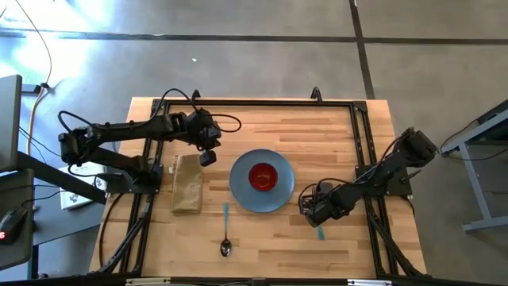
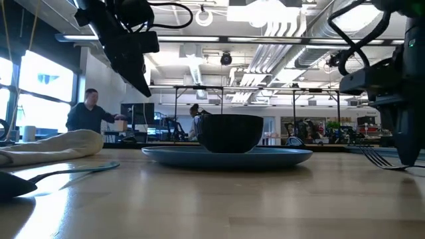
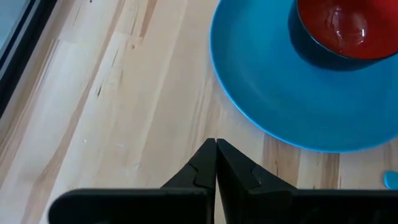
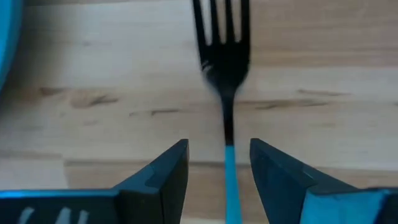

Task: Set table place
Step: Put the blue fork to the right of the blue plate, then put the blue spoon into the black bowl

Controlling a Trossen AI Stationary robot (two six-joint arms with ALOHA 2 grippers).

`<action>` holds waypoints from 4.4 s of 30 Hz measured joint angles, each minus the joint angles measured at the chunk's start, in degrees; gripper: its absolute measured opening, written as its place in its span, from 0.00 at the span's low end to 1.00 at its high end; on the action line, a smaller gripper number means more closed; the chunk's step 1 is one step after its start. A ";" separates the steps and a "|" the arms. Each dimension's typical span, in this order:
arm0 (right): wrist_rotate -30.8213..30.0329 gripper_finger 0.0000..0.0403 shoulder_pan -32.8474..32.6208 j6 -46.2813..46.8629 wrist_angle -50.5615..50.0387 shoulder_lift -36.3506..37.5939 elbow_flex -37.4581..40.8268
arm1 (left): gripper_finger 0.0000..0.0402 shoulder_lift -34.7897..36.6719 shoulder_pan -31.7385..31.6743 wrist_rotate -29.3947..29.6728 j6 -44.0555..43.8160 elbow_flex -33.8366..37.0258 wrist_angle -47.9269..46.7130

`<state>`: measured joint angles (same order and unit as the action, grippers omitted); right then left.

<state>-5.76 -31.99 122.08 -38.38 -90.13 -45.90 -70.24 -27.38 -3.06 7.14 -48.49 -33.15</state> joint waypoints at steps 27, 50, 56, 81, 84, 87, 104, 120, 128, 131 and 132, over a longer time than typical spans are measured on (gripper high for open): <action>1.77 0.01 0.56 -1.46 0.98 1.03 3.07 | 0.00 0.00 0.00 0.73 0.04 0.00 -0.04; -8.87 0.00 20.01 -25.13 -20.42 3.61 -12.94 | 0.00 0.00 0.00 0.49 0.59 0.00 -1.36; -7.71 0.00 23.34 -27.51 -9.27 3.58 -5.18 | 0.00 0.00 0.00 -0.33 1.49 0.00 -1.51; -5.04 0.00 28.66 -32.17 8.49 3.52 5.96 | 0.00 0.00 0.00 -0.39 1.49 0.00 -1.36; -4.61 0.00 28.64 -32.17 8.17 3.52 5.96 | 0.00 0.00 0.00 -0.39 1.49 0.00 -1.36; -4.59 0.00 28.64 -32.17 7.92 3.52 5.96 | 0.00 0.00 0.00 -0.37 1.49 0.00 -1.35; -3.59 0.00 28.64 -32.61 8.69 3.52 5.96 | 0.00 0.00 0.00 -0.37 1.58 0.00 -1.36; -3.43 0.06 28.64 -33.50 8.68 3.52 5.96 | 0.00 0.00 0.00 -0.37 1.57 0.00 -1.36; -4.64 0.17 28.64 -33.38 8.69 3.50 5.96 | 0.00 0.00 0.00 -0.37 1.55 0.00 -1.36; -5.14 0.17 28.64 -33.50 8.61 3.50 5.79 | 0.00 0.00 0.00 -0.37 1.55 0.00 -1.36; -5.35 0.17 28.64 -33.54 8.36 3.50 5.42 | 0.00 0.00 0.00 -0.37 1.55 0.00 -1.36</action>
<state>-11.11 -3.36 88.54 -30.02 -86.63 -40.48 -70.24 -27.38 -3.42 8.69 -48.49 -34.50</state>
